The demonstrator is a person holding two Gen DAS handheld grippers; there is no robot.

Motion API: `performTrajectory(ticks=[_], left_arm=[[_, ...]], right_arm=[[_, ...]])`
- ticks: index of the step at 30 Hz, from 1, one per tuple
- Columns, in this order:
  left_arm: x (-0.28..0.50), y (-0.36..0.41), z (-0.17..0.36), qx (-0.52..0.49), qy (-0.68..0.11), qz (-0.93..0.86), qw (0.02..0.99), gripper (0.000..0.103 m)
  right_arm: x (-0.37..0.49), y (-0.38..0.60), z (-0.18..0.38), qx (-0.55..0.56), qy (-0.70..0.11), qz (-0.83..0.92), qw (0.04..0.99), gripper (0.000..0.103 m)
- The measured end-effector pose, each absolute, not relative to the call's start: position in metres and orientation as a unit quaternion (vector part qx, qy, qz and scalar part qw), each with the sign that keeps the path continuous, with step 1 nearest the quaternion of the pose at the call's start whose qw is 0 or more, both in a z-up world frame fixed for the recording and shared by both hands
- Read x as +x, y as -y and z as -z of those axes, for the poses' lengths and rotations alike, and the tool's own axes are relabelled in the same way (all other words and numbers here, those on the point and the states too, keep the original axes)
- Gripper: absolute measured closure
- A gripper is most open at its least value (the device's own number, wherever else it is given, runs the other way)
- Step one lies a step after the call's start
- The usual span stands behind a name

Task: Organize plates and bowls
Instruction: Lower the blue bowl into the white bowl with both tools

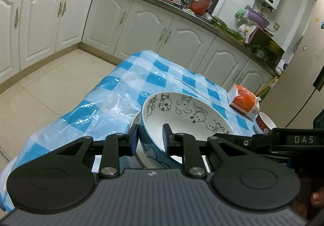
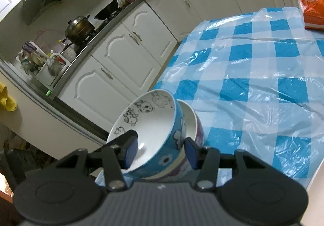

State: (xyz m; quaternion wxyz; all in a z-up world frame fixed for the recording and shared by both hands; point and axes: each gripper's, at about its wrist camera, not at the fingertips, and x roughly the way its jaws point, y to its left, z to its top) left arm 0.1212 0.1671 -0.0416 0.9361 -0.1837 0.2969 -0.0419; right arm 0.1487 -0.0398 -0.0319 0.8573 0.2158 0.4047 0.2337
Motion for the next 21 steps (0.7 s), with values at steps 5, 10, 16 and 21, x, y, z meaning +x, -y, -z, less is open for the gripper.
performTrajectory(ticks=[5,10,16,21], left_arm=[[0.1207,-0.1667,0.0409,-0.183,-0.297,0.041,0.936,0.082],[0.1199,-0.1665,0.0415,-0.182,-0.297,0.041,0.937,0.081],[0.1191,-0.1671,0.0415,-0.180,-0.296,0.042,0.937,0.081],[0.1198,-0.1690,0.0417,-0.181,-0.296,0.043,0.937,0.081]], right_arm=[[0.1479,0.0383,0.0315,0.209,-0.403,-0.234,0.860,0.051],[0.1472,0.0372,0.0316,0.202,-0.402,-0.235,0.862,0.051],[0.1467,0.0364,0.0315,0.202,-0.400,-0.238,0.862,0.048],[0.1460,0.0352,0.0308,0.198,-0.399,-0.238,0.863,0.047]])
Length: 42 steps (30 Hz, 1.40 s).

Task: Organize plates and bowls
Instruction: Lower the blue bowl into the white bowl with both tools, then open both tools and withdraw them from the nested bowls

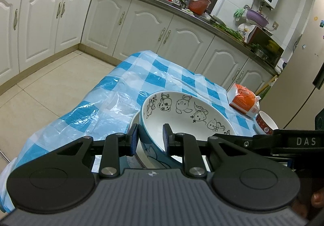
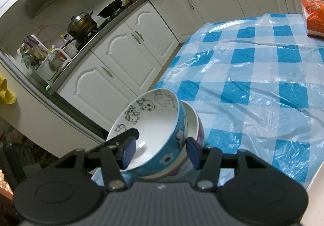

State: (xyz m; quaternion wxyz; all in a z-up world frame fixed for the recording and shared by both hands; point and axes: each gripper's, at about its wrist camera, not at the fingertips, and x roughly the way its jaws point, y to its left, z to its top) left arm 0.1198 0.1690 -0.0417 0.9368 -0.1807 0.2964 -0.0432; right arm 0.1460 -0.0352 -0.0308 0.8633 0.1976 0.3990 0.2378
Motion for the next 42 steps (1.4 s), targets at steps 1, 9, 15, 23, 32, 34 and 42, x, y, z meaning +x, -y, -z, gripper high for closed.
performTrajectory(ticks=[1,9,15,23,32,34,42], left_arm=[[0.120,-0.170,0.042,-0.181,-0.296,0.044,0.937,0.081],[0.120,-0.168,0.042,-0.168,-0.292,0.044,0.941,0.081],[0.119,-0.163,0.043,-0.137,-0.280,0.038,0.949,0.069],[0.124,-0.173,0.046,-0.130,-0.276,0.029,0.952,0.072],[0.123,-0.178,0.047,-0.135,-0.277,0.015,0.951,0.051],[0.123,-0.177,0.045,-0.129,-0.275,0.011,0.953,0.048],[0.126,-0.169,0.045,-0.107,-0.277,-0.009,0.955,0.025]], right_arm=[[0.146,0.035,0.031,0.196,-0.399,-0.238,0.864,0.047],[0.144,0.031,0.030,0.178,-0.395,-0.237,0.870,0.047],[0.143,0.028,0.031,0.155,-0.392,-0.224,0.879,0.046],[0.146,0.033,0.033,0.166,-0.393,-0.231,0.874,0.044],[0.145,0.041,0.028,0.170,-0.371,-0.219,0.886,0.023],[0.144,0.044,0.026,0.172,-0.362,-0.215,0.890,0.021],[0.143,0.052,0.023,0.159,-0.343,-0.192,0.906,0.006]])
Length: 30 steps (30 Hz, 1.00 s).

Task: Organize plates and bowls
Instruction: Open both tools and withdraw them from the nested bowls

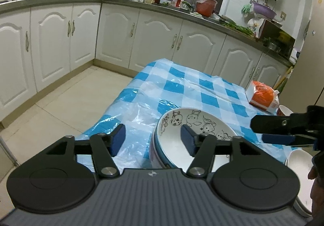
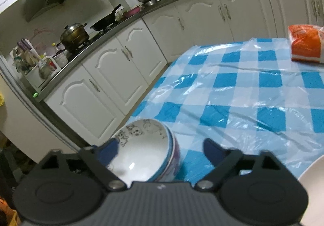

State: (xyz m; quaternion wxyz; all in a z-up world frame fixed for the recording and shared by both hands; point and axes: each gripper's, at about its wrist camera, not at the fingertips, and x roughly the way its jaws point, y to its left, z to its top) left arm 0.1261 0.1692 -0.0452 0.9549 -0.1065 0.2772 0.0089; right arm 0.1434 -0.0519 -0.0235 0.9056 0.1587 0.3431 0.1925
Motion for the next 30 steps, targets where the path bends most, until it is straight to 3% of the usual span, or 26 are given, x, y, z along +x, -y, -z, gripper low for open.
performTrajectory(ticks=[2,5,30], left_arm=[[0.126,-0.165,0.043,-0.093,-0.273,-0.016,0.957,0.013],[0.126,-0.160,0.041,-0.077,-0.267,-0.020,0.960,0.004],[0.136,-0.114,0.030,-0.011,-0.258,-0.010,0.966,0.000]], right_arm=[[0.142,0.053,0.022,0.151,-0.338,-0.188,0.910,0.004],[0.140,0.055,0.020,0.144,-0.329,-0.184,0.915,0.002],[0.132,0.110,0.015,0.129,-0.263,-0.143,0.945,0.001]])
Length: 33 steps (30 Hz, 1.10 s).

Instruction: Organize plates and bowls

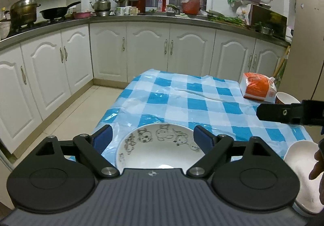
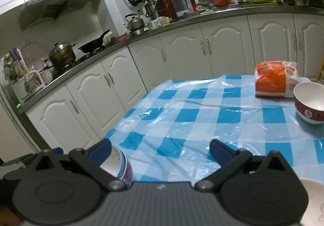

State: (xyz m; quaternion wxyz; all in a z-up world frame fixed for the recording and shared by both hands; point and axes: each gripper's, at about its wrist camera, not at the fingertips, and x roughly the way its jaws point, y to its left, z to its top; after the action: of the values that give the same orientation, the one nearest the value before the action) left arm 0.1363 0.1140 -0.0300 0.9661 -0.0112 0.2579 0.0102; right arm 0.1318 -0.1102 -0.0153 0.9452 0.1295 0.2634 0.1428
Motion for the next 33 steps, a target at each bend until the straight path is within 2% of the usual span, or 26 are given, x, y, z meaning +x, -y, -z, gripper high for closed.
performTrajectory(ticks=[10,17,23,27,33], left_arm=[[0.126,-0.099,0.022,-0.021,-0.247,0.037,0.968,0.000],[0.105,-0.073,0.013,-0.041,-0.245,0.152,0.957,0.000],[0.089,-0.044,0.028,-0.052,-0.281,0.252,0.925,0.000],[0.082,-0.026,0.048,-0.049,-0.307,0.281,0.908,0.000],[0.082,-0.011,0.076,-0.060,-0.350,0.303,0.884,0.000]], right_arm=[[0.124,0.148,0.006,0.157,-0.259,-0.114,0.946,0.001],[0.092,0.208,-0.006,0.229,-0.250,-0.063,0.939,0.001],[0.037,0.262,0.009,0.309,-0.230,-0.007,0.923,0.001],[0.003,0.277,0.028,0.317,-0.233,0.031,0.919,0.001],[-0.026,0.285,0.055,0.337,-0.254,0.048,0.905,0.008]])
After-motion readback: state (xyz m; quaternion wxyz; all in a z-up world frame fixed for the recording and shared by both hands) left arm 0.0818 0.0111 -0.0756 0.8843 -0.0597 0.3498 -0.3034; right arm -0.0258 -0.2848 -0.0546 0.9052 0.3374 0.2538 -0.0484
